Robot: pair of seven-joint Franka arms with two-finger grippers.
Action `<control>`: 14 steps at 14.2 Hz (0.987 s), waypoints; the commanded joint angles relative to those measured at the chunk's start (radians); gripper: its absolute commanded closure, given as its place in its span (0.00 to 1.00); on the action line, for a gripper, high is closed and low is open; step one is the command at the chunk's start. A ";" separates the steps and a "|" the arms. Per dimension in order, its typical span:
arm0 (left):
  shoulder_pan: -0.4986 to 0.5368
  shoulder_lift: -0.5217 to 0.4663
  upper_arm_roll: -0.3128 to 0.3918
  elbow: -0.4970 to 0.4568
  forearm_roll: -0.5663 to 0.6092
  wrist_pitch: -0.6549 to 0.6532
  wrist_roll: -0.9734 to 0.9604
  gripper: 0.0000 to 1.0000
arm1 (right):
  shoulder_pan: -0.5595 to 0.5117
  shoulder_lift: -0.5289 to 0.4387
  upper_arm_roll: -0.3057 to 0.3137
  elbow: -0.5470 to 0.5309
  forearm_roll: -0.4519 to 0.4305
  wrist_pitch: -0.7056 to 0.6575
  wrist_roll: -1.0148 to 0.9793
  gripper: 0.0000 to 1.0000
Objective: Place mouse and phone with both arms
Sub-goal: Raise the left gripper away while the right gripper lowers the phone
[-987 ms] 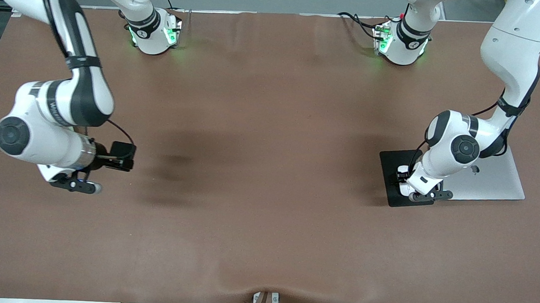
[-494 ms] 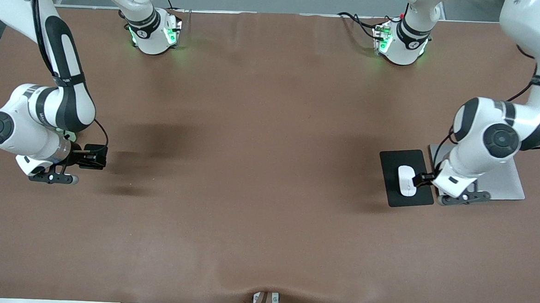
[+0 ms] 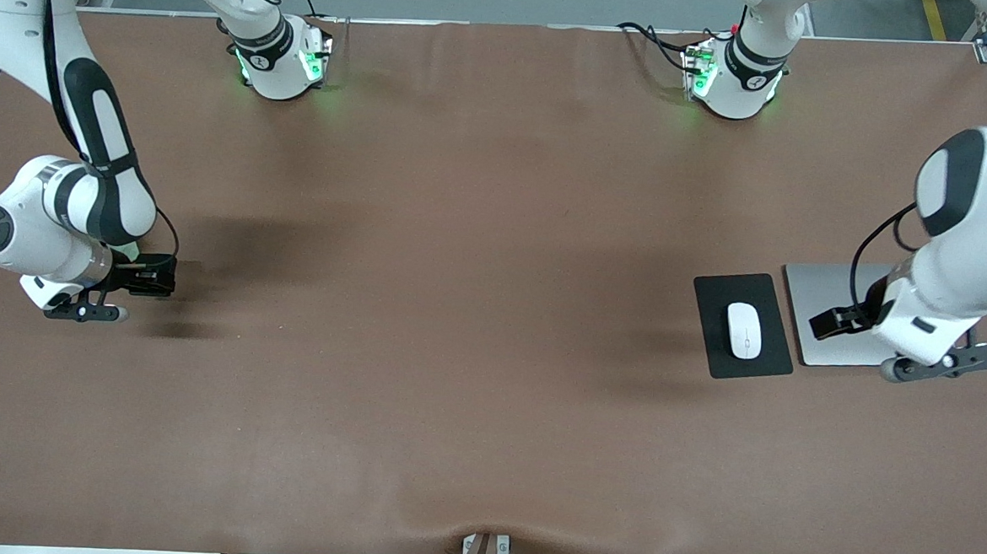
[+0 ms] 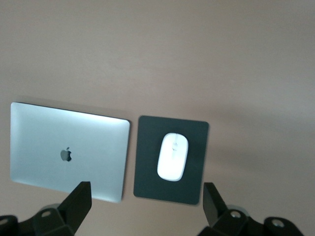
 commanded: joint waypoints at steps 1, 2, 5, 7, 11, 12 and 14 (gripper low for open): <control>0.036 -0.108 -0.008 0.001 -0.072 -0.086 0.040 0.00 | -0.014 0.010 0.012 -0.032 0.004 0.049 -0.021 1.00; 0.041 -0.131 -0.009 0.001 -0.086 -0.105 0.049 0.00 | -0.014 0.010 0.012 -0.061 0.004 0.107 -0.021 0.99; -0.029 -0.220 0.053 -0.022 -0.112 -0.151 0.111 0.00 | -0.011 0.013 0.012 -0.086 0.006 0.156 -0.019 0.54; -0.150 -0.292 0.183 -0.082 -0.138 -0.160 0.118 0.00 | -0.009 0.013 0.012 -0.084 0.006 0.150 -0.020 0.00; -0.329 -0.352 0.346 -0.128 -0.151 -0.192 0.140 0.00 | 0.001 -0.041 0.013 -0.041 0.006 0.089 -0.013 0.00; -0.324 -0.350 0.349 -0.119 -0.149 -0.203 0.143 0.00 | 0.006 -0.068 0.019 0.000 0.006 0.019 -0.006 0.00; -0.323 -0.352 0.354 -0.111 -0.154 -0.228 0.151 0.00 | 0.032 -0.108 0.028 0.098 0.006 -0.147 0.023 0.00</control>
